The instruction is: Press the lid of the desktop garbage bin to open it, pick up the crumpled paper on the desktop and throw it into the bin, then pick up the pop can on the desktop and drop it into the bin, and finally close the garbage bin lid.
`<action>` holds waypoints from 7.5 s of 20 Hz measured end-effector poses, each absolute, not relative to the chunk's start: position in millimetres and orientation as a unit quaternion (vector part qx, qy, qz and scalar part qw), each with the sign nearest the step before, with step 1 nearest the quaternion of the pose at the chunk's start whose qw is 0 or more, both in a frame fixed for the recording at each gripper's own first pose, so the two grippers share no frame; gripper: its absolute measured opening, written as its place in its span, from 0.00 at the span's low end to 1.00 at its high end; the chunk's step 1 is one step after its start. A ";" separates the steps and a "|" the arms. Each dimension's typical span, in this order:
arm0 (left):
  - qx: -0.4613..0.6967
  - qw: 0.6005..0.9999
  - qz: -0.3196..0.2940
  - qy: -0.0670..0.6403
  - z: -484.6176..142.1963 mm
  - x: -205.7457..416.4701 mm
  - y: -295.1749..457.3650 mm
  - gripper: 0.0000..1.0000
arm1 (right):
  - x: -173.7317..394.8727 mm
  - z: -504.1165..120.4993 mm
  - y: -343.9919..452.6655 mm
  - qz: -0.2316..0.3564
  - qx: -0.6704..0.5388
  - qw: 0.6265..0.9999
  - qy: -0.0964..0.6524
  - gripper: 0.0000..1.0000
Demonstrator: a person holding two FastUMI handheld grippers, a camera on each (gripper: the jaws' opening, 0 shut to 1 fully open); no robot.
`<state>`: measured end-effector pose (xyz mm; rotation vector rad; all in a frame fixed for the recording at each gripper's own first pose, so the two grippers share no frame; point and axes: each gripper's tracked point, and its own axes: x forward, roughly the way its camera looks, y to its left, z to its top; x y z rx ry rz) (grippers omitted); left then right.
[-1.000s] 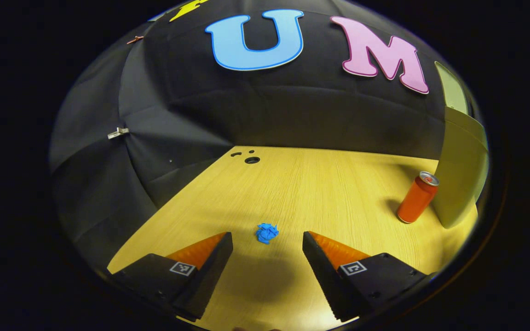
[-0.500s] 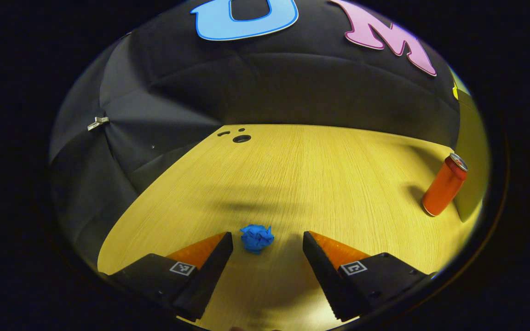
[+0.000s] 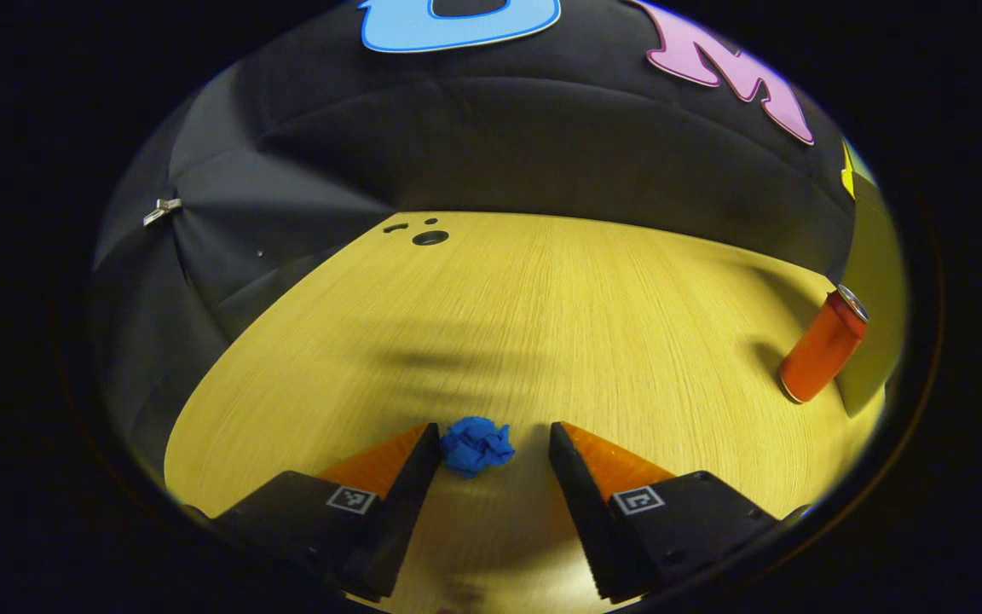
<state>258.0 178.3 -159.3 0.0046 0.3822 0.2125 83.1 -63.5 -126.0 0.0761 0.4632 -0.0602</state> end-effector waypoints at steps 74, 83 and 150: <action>0.050 0.944 -0.325 -0.012 113.2 197.7 -293.0 0.95 | 103.8 -177.5 -70.8 0.049 0.077 0.962 0.258 0.99; 0.039 0.973 -0.226 -0.030 110.8 185.9 -185.0 0.96 | 96.2 -182.2 -50.6 0.056 0.072 0.960 0.265 0.99; -0.122 0.967 0.162 0.156 -126.3 38.2 130.6 0.96 | 263.1 -107.1 161.9 0.229 -0.073 0.962 0.129 0.82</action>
